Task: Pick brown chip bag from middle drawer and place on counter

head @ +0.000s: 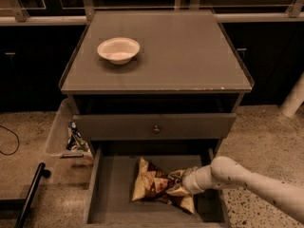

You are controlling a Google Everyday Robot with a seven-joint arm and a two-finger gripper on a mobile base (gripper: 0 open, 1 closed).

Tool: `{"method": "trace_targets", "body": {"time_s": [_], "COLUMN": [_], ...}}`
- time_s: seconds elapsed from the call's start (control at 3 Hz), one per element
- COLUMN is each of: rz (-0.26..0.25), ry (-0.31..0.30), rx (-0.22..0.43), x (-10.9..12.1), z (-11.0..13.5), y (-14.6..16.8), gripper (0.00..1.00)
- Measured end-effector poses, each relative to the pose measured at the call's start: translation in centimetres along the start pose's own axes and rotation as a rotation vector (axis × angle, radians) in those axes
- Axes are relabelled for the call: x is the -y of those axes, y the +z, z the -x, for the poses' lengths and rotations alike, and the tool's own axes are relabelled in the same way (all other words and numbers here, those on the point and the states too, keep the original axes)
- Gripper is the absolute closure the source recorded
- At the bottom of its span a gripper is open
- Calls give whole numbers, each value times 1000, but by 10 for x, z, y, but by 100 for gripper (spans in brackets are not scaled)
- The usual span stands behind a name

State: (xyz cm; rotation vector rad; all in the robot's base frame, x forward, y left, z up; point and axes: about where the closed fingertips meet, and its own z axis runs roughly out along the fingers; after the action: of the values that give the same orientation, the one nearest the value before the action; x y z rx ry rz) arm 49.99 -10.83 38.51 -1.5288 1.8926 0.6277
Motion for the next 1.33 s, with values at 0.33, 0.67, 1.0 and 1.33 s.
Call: {"method": "trace_targets", "body": {"time_s": [0.33, 0.67, 1.0, 1.33], "rz": [6, -6, -19, -58], "ry": [2, -39, -139, -236], "rx": [1, 19, 34, 20], "x": [-2, -7, -19, -25], "z": [7, 36, 83, 129], "y": [-5, -28, -67, -117], "gripper": [100, 100, 100, 100]}}
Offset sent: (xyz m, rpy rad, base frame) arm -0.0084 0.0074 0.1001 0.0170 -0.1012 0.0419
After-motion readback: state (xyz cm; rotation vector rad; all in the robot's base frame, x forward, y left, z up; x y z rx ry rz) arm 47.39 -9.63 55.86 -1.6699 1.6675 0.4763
